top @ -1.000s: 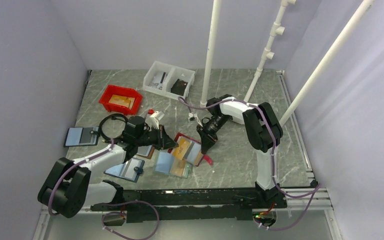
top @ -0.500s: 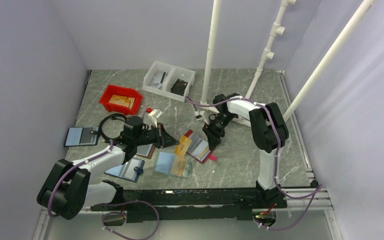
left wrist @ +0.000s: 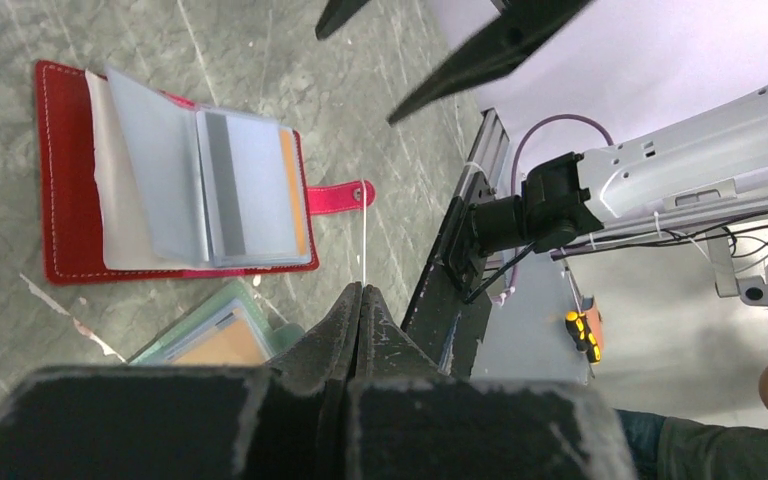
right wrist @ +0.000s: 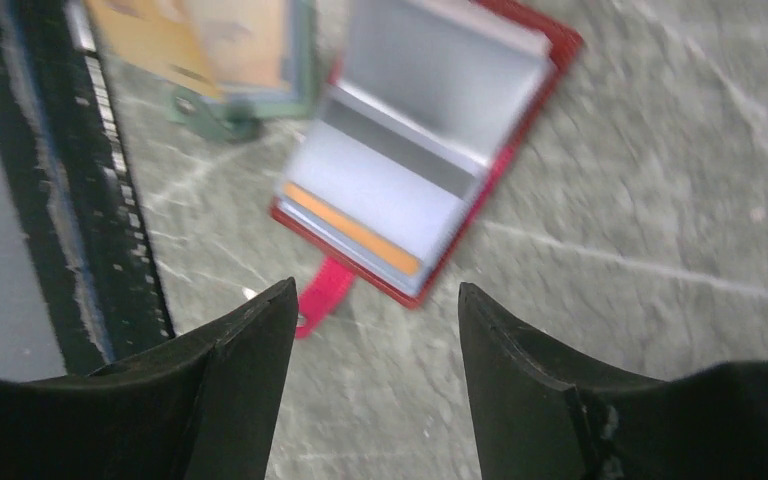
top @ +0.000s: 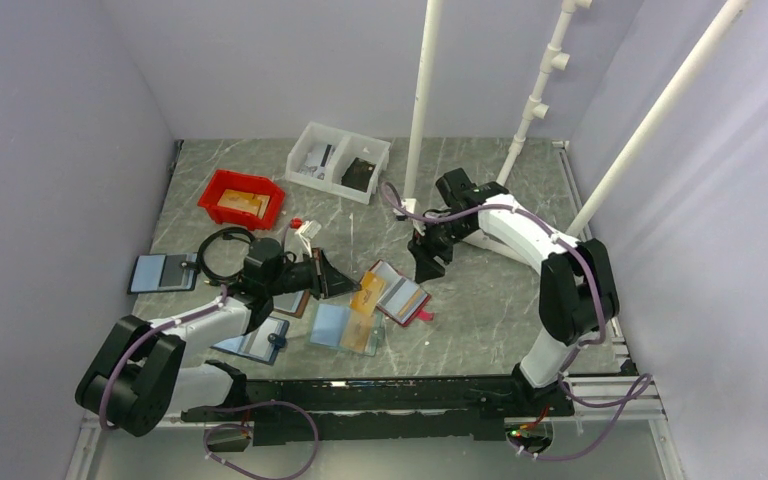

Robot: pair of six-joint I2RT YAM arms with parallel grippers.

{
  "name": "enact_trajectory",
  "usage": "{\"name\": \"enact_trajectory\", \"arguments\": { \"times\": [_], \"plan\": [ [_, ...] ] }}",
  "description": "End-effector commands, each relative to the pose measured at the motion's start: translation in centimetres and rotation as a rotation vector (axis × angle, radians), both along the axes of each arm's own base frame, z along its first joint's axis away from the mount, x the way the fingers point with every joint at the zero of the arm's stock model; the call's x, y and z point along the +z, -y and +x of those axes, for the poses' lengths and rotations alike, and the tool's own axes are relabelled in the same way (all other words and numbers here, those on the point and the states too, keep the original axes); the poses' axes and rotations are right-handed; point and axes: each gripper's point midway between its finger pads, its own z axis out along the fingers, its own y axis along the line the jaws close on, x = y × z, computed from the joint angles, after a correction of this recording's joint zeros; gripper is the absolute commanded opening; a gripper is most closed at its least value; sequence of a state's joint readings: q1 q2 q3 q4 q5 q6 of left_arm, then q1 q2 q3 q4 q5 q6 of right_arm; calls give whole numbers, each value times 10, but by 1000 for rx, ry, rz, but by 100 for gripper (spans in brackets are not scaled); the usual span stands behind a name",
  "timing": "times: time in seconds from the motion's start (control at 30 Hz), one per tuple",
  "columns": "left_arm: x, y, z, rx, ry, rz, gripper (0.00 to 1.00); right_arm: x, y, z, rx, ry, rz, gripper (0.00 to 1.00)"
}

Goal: Take the credit cards out of the card holder
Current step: Place the credit card in the storage box.

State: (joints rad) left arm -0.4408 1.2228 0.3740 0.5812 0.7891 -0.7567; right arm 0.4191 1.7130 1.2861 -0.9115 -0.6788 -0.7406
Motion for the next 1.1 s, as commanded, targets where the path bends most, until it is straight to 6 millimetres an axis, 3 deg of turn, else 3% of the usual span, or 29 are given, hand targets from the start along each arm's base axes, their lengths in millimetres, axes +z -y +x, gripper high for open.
{"name": "enact_trajectory", "arguments": {
  "times": [0.0, 0.1, 0.47, 0.6, 0.7, 0.77, 0.83, 0.9, 0.93, 1.07],
  "plan": [
    [19, 5, -3, -43, 68, -72, 0, 43, -40, -34, 141, -22, 258, 64],
    [24, 8, -5, -58, 88, -75, 0, 52, -50, -44, 164, -75, 332, 66],
    [37, 28, -10, -117, 130, -71, 0, 46, -64, -56, 175, -231, 380, 67],
    [38, 34, -10, -128, 131, -74, 0, 46, -70, -63, 196, -266, 394, 63],
    [38, 37, -8, -129, 130, -74, 0, 52, -74, -70, 223, -295, 418, 46],
    [38, 37, -6, -119, 129, -73, 0, 55, -75, -73, 242, -310, 427, 20],
    [38, 37, -4, -103, 128, -68, 0, 57, -75, -76, 257, -317, 430, 0],
    [40, 34, -2, -78, 124, -63, 1, 59, -74, -78, 278, -306, 439, 0],
    [39, 33, -1, -62, 113, -56, 10, 61, -73, -79, 290, -297, 440, 0],
    [35, 23, -2, -2, 98, -25, 76, 67, -69, -80, 309, -255, 443, 0]
  ]
}}
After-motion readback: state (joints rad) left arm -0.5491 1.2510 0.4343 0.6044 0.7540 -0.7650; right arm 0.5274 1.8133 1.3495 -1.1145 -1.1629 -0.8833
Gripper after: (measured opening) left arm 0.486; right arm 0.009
